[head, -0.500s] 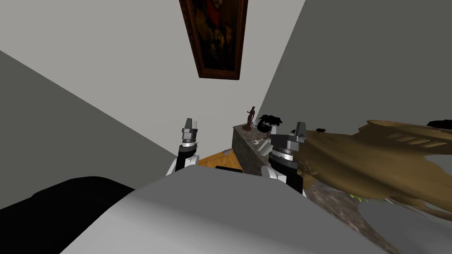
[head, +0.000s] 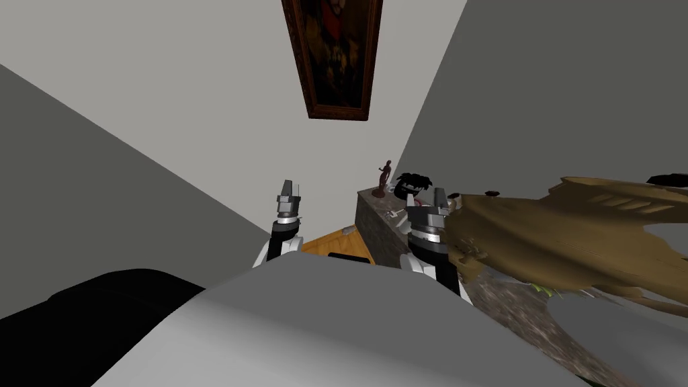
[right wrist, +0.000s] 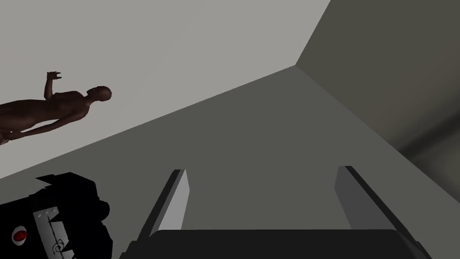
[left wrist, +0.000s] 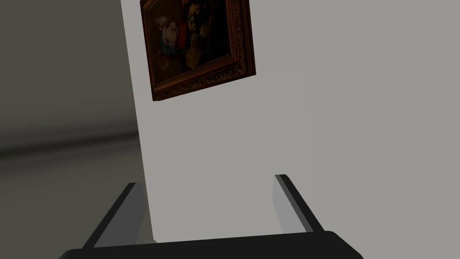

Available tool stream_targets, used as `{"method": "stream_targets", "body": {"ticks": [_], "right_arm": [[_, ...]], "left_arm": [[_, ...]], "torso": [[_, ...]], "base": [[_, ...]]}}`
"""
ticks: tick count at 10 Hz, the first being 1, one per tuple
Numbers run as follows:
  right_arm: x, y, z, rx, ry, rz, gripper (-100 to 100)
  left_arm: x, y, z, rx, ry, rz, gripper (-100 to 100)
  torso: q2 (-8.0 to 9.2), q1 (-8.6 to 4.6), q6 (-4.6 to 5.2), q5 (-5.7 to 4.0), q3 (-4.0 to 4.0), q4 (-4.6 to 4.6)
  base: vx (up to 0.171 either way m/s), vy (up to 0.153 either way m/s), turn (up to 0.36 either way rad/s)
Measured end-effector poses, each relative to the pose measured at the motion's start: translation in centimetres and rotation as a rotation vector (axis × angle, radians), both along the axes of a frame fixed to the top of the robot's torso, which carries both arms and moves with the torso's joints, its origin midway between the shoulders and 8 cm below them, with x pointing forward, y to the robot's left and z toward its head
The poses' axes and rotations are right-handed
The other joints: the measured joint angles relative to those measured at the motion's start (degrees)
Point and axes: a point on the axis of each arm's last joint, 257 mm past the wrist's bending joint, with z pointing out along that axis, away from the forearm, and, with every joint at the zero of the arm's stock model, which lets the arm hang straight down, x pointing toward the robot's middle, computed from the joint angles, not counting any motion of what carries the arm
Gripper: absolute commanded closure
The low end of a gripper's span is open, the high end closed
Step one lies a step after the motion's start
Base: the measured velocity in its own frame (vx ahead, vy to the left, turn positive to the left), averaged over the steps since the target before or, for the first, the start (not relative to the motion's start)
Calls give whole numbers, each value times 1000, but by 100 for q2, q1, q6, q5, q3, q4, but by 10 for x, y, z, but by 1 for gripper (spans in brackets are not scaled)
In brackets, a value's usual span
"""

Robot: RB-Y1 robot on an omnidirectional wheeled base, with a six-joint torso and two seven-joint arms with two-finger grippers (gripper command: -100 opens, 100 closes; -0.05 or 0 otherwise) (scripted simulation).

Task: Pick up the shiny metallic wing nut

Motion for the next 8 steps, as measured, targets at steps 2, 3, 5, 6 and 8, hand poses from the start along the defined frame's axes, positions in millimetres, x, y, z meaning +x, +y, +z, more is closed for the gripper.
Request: {"method": "stream_targets", "body": {"ticks": [2,3,5,6,8], "right_arm": [[8,4,-15,-41,44,26,-100],[14,5,-22,-63,70,38,-100],[24,8,-46,-112,133,59,-100],[31,12,-60,-138,166,69,-100],[36,11,-76,-183,212,80,-100]], "left_arm": [[0,0,0,0,0,0,0],[0,0,0,0,0,0,0],[0,0,0,0,0,0,0],[0,0,0,0,0,0,0],[0,0,0,0,0,0,0]], "torso": [[-3,-4,0,0,-2,-1],[3,-4,0,0,1,0],[6,11,1,3,3,1],[2,9,0,3,1,1],[-12,-14,1,-2,-7,-3]], "base": [[-67,114,1],[-83,132,7],[-74,153,8],[-36,92,5],[-36,99,24]]}}
